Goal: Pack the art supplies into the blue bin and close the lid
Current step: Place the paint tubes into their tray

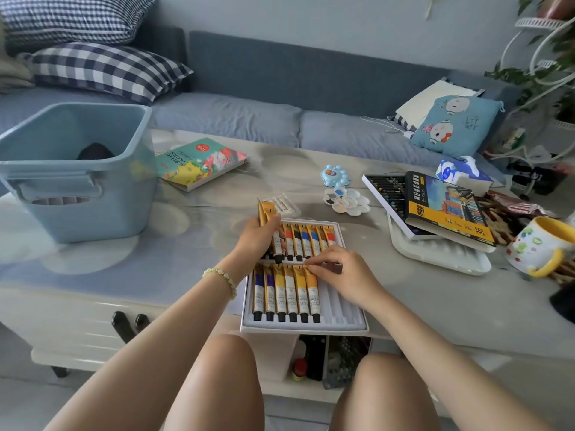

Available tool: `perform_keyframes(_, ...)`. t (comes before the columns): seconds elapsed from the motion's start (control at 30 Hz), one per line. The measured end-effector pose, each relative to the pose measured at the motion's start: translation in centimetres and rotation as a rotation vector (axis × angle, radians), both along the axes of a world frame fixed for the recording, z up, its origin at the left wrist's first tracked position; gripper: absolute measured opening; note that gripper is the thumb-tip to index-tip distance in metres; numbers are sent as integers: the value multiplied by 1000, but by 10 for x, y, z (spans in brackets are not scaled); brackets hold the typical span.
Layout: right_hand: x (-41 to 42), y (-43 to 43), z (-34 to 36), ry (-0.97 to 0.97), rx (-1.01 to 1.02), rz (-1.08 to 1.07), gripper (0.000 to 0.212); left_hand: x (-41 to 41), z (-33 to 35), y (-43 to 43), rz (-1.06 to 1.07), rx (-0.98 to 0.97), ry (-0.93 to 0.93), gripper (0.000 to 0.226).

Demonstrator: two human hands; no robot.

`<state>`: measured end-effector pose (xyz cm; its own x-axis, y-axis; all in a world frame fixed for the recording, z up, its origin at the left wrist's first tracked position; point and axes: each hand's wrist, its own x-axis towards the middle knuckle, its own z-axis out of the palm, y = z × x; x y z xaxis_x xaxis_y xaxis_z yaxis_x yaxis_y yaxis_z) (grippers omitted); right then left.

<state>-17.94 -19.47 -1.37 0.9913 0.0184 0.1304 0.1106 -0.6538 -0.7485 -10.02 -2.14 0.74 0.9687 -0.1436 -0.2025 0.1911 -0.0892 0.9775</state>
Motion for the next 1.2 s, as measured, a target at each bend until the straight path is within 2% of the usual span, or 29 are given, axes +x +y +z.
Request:
perform_keyframes(0.1, 0, -2, -1, -47, -132, 23, 18, 2, -1, 1, -12, -1, 15, 30)
perform_keyframes(0.17, -2, -3, -1, -55, -115, 13, 19, 5, 0, 3, -30, -22, 53, 31)
perform_keyframes(0.3, 0, -2, 8, -32, 58, -35, 16, 5, 6, 8, -91, -47, 100, 35)
perform_keyframes(0.47, 11, 7, 33, -49, 369, -158, 10, -3, 8, 6, -147, 111, 8, 42)
perform_keyframes(0.67, 21, 22, 49, 138, 586, -219, 18, -9, 10, -2, -185, 301, -185, 45)
perform_keyframes(0.8, 20, 20, 50, 290, 752, -184, 12, -12, 13, -6, -217, 316, -260, 41)
perform_keyframes(1.1, 9, 2, 52, 228, 690, -130, 8, -16, 10, -22, -350, 337, -438, 38)
perform_keyframes(1.2, 9, -6, 47, 144, 791, -198, 7, -16, 7, -20, -289, 211, -395, 41)
